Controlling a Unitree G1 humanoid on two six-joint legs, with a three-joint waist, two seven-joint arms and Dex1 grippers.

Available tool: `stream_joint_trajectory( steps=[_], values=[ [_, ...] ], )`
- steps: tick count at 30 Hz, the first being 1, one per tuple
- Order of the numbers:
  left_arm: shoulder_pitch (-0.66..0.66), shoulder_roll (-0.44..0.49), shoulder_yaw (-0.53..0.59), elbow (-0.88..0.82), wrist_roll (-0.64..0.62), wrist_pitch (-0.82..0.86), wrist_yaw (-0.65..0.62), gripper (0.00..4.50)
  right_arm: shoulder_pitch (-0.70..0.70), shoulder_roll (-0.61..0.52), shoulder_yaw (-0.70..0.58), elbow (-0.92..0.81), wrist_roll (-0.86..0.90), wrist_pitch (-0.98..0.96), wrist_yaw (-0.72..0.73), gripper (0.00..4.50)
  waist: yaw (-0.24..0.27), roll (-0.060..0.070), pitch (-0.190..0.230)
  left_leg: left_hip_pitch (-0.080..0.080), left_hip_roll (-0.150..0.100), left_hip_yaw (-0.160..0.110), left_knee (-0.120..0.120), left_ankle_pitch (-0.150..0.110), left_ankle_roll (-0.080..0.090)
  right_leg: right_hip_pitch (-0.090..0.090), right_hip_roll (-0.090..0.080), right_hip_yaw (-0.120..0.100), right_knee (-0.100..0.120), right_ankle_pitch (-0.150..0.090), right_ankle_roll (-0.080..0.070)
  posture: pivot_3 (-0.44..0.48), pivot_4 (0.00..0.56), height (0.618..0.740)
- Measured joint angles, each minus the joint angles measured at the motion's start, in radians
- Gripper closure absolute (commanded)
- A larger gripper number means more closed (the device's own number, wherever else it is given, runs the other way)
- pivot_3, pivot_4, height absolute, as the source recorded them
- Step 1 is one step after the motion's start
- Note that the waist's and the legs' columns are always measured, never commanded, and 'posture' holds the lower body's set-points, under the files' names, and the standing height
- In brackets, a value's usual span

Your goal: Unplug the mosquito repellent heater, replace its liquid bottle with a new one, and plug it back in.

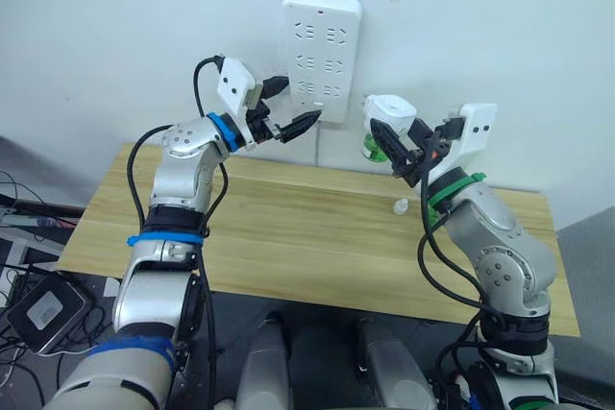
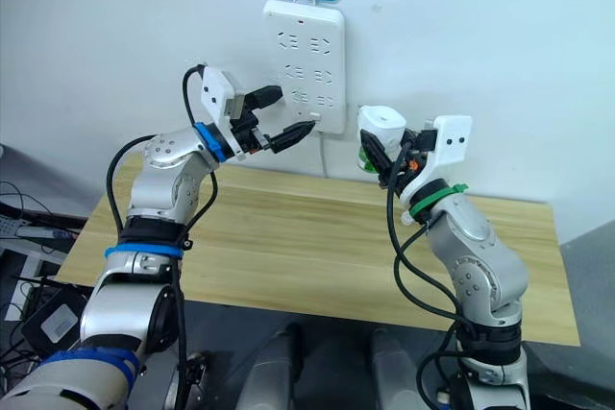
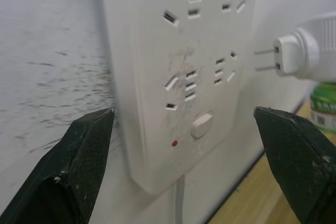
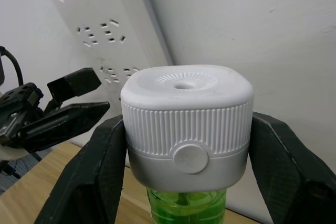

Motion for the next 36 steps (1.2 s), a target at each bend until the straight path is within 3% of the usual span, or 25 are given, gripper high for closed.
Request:
stream_joint_trajectory(
  steps=[9, 12, 21, 36],
  values=[
    [-0.097, -0.025, -0.019, 0.182, 0.015, -0.076, -0.185, 0.0, 0.062, 0.001, 0.011, -0.082, 0.038, 0.02, 0.0, 1.52, -0.002, -0.001, -0.007, -0.001, -0.001, -0.001, 0.002, 0.0, 0.0, 0.001, 0.0, -0.001, 0.0, 0.0, 0.001, -0.11, 0.217, 0.74],
    [-0.107, -0.033, -0.019, 0.181, -0.002, -0.043, -0.24, 0.53, 0.065, -0.001, 0.015, -0.1, 0.041, 0.023, 0.0, 1.52, -0.01, -0.001, -0.009, -0.001, 0.0, -0.001, 0.001, 0.0, 0.0, 0.001, 0.0, -0.001, 0.0, 0.0, 0.0, -0.111, 0.214, 0.74],
    [-0.14, -0.041, 0.034, 0.171, -0.052, 0.07, -0.231, 3.17, 0.069, -0.016, 0.04, -0.127, 0.035, 0.036, -0.009, 1.52, -0.025, -0.001, -0.011, -0.001, 0.0, -0.002, 0.001, 0.0, 0.0, 0.001, 0.0, -0.001, 0.001, 0.0, 0.0, -0.113, 0.223, 0.74],
    [-0.117, -0.039, 0.036, 0.091, -0.068, 0.18, -0.22, 3.2, 0.032, -0.049, 0.133, -0.065, -0.158, -0.088, 0.02, 1.52, -0.025, -0.001, -0.011, -0.001, 0.0, -0.002, 0.002, 0.0, 0.0, 0.001, 0.0, -0.001, 0.002, 0.0, 0.0, -0.093, 0.237, 0.74]
  ],
)
